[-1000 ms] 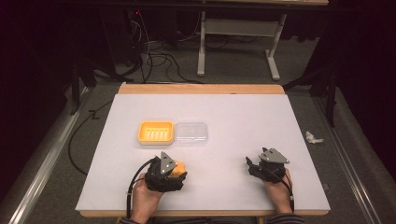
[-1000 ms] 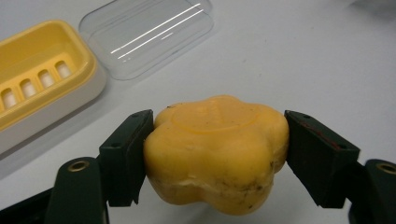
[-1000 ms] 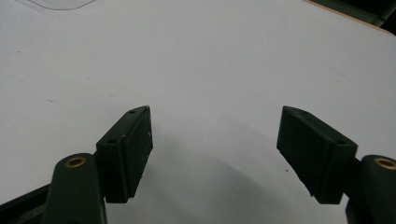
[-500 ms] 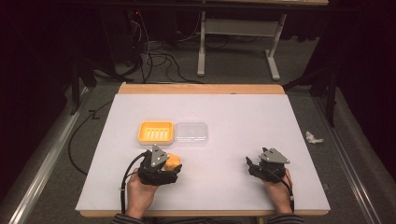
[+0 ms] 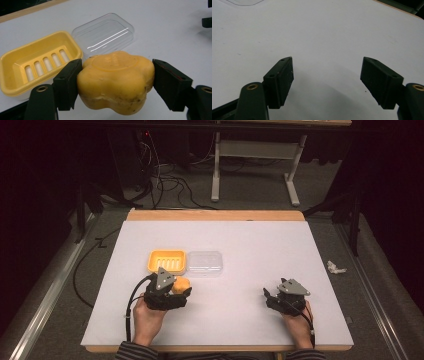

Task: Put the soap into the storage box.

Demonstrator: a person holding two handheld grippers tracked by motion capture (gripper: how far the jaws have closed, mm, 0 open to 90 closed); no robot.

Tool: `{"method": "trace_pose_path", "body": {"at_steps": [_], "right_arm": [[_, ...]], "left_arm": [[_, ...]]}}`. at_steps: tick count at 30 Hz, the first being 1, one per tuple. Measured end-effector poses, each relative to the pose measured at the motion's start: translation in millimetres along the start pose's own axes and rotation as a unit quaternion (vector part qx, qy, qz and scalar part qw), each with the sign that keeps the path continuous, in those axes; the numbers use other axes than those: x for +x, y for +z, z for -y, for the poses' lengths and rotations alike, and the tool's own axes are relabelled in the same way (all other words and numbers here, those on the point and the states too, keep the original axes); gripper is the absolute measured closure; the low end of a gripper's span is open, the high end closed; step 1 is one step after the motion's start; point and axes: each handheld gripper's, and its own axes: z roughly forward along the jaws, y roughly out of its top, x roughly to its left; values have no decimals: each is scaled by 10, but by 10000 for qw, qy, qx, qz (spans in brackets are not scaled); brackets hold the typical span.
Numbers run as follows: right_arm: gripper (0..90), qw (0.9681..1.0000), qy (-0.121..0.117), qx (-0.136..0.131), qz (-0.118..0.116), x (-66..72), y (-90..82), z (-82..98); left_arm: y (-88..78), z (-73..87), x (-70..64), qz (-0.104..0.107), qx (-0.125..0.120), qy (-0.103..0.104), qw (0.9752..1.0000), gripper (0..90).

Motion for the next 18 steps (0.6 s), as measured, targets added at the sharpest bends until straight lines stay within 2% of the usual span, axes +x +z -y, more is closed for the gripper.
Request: {"method": "trace_pose_path", "body": {"at_steps": [4, 13, 17, 18], "right_arm": [[271, 10000, 1, -2, 3, 0, 0, 0], [271, 10000, -7, -3, -3, 0, 1, 0], [271, 10000, 1, 1, 1, 1, 0, 0], [271, 10000, -1, 1, -2, 0, 1, 0]], "left_arm": [[46, -22, 18, 13, -39, -94, 9999, 280], [99, -117, 15, 40, -119, -44, 9999, 281], [121, -191, 52, 116, -66, -226, 9997, 280], [128, -219, 64, 175, -75, -358, 9992, 280]]}}
